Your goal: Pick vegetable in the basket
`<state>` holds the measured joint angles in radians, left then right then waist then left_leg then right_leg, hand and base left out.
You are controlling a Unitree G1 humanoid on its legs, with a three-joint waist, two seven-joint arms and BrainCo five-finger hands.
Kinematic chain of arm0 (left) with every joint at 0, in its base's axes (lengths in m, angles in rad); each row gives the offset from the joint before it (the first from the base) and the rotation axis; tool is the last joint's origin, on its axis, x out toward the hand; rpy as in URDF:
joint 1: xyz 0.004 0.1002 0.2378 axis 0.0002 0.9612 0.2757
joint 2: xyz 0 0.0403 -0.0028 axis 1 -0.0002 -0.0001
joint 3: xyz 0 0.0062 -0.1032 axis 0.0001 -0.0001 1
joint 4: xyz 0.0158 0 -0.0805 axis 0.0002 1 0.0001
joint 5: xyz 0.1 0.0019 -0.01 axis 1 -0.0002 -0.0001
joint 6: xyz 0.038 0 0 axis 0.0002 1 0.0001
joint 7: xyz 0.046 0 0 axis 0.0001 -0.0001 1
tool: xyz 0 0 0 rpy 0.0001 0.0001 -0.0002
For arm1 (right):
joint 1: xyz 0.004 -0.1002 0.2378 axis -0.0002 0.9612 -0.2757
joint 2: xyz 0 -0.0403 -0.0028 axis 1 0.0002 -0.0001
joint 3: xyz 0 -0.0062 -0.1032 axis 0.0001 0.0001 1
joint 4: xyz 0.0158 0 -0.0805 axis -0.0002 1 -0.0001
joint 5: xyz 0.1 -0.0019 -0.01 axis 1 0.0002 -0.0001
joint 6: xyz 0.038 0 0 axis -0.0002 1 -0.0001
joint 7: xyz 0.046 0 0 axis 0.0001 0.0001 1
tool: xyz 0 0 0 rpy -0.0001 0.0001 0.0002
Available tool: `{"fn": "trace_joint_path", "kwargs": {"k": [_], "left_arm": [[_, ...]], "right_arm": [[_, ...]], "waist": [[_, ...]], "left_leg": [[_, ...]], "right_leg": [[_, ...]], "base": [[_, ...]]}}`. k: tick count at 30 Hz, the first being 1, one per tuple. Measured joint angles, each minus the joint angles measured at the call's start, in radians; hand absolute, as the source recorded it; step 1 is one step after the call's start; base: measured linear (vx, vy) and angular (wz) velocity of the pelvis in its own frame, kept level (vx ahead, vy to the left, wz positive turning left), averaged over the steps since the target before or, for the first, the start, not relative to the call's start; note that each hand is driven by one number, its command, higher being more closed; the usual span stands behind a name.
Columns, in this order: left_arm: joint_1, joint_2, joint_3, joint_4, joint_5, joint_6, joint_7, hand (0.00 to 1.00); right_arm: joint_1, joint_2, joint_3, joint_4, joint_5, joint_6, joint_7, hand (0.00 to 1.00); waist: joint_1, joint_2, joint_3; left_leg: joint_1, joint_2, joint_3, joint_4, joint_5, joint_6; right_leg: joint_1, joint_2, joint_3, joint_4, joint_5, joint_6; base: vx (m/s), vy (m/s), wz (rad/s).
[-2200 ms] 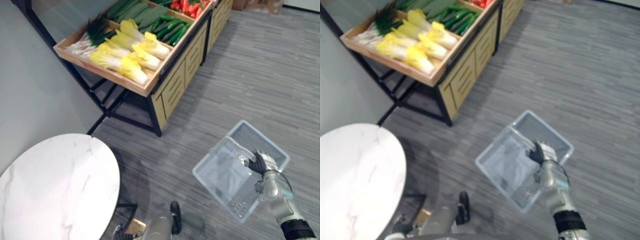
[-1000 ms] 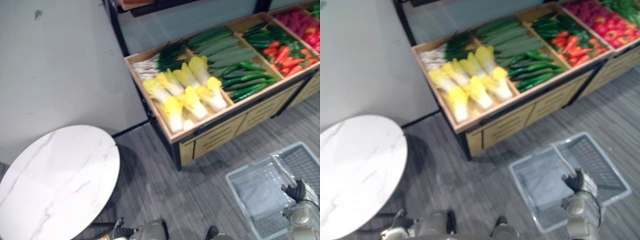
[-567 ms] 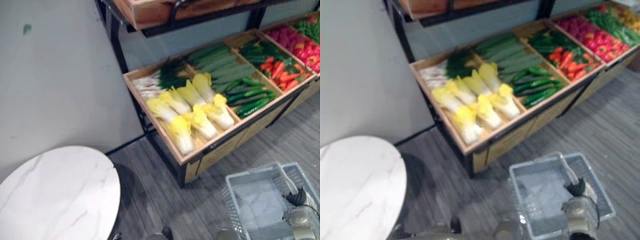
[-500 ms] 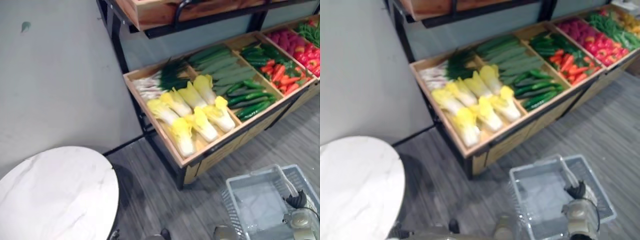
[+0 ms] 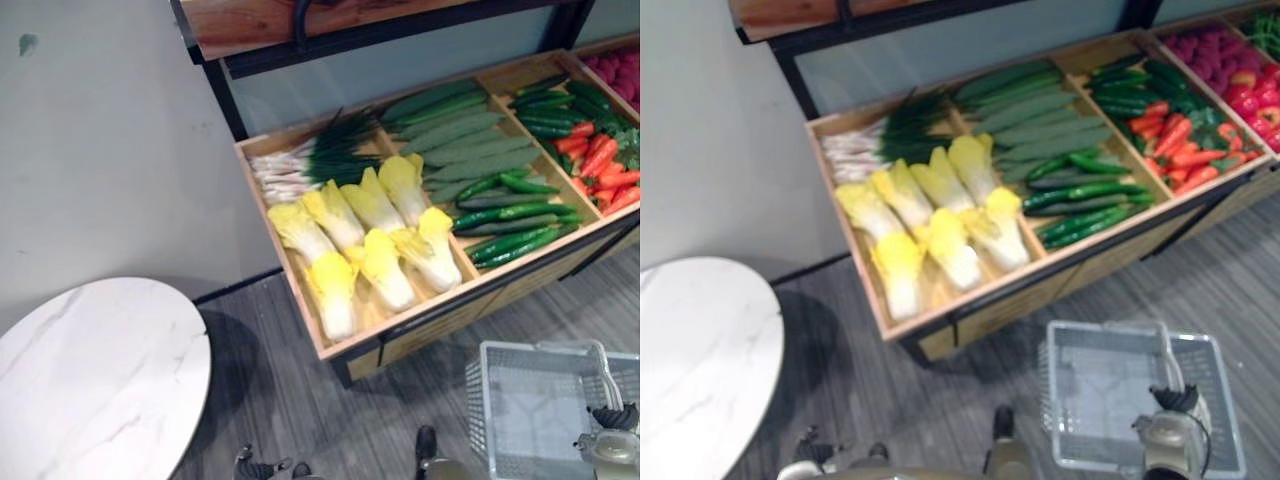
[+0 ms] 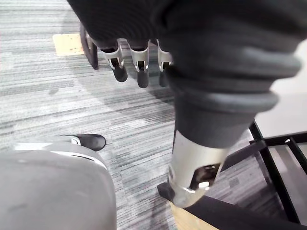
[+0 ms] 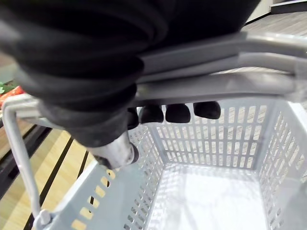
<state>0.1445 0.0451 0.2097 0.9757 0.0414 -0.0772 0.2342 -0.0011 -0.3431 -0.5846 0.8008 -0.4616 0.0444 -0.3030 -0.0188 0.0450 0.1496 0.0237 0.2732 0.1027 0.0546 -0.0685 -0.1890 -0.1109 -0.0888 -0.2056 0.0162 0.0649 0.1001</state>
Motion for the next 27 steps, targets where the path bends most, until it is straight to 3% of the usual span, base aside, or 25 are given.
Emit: {"fn": "trace_joint_path", "kwargs": {"k": [10, 15, 22, 27], "left_arm": [[-0.001, 0.037, 0.03, -0.168, 0.051, -0.001, 0.074, 0.0], [0.029, 0.106, 0.042, -0.478, 0.14, -0.009, 0.11, 0.0], [0.093, 0.092, 0.088, -0.969, 0.255, -0.007, 0.114, 0.0], [0.056, 0.081, 0.076, -1.12, 0.329, -0.007, 0.097, 0.0]], "right_arm": [[0.054, 0.034, -0.038, 0.002, 0.01, -0.005, -0.017, 1.0], [0.068, 0.034, -0.052, 0.018, 0.009, -0.024, -0.017, 1.0], [0.093, 0.038, -0.078, 0.038, 0.006, -0.028, -0.01, 1.0], [0.094, 0.038, -0.078, 0.039, 0.0, -0.028, 0.014, 1.0]], "waist": [[0.0, 0.014, -0.014], [0.002, 0.011, -0.016], [0.023, 0.02, -0.032], [0.019, 0.024, -0.042]], "left_leg": [[-0.005, -0.041, 0.016, -0.027, 0.009, -0.003], [-0.003, -0.056, 0.027, -0.051, 0.008, -0.002], [-0.003, -0.061, 0.049, -0.05, 0.003, 0.003], [0.0, -0.07, 0.054, -0.05, -0.001, 0.008]], "right_leg": [[0.049, -0.033, -0.044, -0.074, 0.038, 0.009], [0.051, -0.044, -0.038, -0.11, 0.071, 0.016], [0.051, -0.045, -0.024, -0.12, 0.081, 0.02], [0.047, -0.051, -0.009, -0.12, 0.094, 0.021]], "base": [[0.03, 0.023, 0.15], [-0.02, 0.021, -0.02], [-0.01, -0.017, -0.06], [0.02, -0.009, -0.06]]}}
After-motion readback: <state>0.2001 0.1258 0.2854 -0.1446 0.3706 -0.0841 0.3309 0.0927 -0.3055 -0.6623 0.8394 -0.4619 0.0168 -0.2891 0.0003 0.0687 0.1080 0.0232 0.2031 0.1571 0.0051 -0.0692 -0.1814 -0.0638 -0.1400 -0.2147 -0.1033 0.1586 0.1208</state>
